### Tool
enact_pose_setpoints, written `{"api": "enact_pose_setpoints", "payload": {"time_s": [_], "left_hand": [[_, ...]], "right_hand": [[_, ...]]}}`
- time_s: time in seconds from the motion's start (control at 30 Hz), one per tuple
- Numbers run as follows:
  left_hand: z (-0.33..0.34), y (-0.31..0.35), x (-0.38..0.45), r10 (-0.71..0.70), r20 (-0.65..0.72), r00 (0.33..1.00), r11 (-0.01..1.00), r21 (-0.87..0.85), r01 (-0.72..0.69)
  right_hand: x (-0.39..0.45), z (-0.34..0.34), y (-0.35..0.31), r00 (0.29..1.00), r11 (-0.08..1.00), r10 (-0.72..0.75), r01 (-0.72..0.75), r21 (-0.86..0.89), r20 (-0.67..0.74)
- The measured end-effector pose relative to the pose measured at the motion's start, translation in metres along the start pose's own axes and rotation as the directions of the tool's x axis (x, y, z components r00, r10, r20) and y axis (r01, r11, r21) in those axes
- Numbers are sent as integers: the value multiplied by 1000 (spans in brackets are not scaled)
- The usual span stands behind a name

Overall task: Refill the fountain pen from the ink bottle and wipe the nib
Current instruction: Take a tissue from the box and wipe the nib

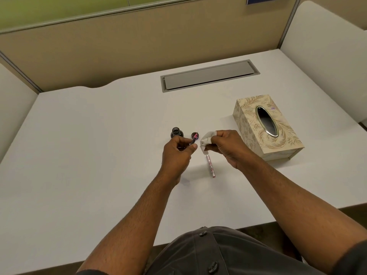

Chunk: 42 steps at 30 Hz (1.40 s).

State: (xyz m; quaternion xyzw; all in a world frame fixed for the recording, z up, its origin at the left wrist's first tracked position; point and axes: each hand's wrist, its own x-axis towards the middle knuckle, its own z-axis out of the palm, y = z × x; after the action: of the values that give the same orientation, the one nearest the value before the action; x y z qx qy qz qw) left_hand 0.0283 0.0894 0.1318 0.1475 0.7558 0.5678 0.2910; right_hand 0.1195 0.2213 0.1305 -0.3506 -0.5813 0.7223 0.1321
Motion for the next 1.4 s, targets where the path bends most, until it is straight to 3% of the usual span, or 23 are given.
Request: {"api": "enact_pose_setpoints", "payload": {"time_s": [0.13, 0.33, 0.43, 0.53, 0.63, 0.83, 1.03, 1.17, 1.27, 1.4], "left_hand": [[1, 1, 0, -5, 17, 1000, 1000, -17, 6], [2, -1, -1, -68, 93, 993, 989, -127, 79], [3, -2, -2, 4, 10, 1000, 1000, -11, -4], [3, -4, -2, 165, -54, 985, 975, 156, -155], [3, -5, -1, 323, -65, 944, 911, 293, -292], [5, -15, 1, 514, -75, 854, 787, 438, -435], [3, -19, -1, 762, 60, 645, 398, 742, -539], [1, -21, -1, 830, 135, 541, 241, 788, -566], [-3, -23, 1, 843, 140, 519, 202, 812, -547], [-10, -26, 4, 842, 101, 529, 242, 807, -539]], "right_hand": [[3, 3, 1, 996, 997, 69, -70, -20, -51], [-6, 10, -3, 992, 980, 55, -75, 184, 110], [-7, 15, 2, 998, 992, 6, -14, 124, 69], [-7, 18, 5, 1000, 998, -21, 21, 67, -3], [-6, 16, 4, 1000, 998, -20, 20, 52, 0], [-6, 14, 4, 1000, 1000, -6, 6, 4, 6], [-9, 12, -1, 994, 985, 77, -88, 149, 77], [-9, 10, -2, 985, 961, 124, -150, 231, 120], [-11, 8, -3, 983, 936, 123, -161, 312, 138], [-10, 0, -6, 987, 858, 92, -145, 492, 129]]}}
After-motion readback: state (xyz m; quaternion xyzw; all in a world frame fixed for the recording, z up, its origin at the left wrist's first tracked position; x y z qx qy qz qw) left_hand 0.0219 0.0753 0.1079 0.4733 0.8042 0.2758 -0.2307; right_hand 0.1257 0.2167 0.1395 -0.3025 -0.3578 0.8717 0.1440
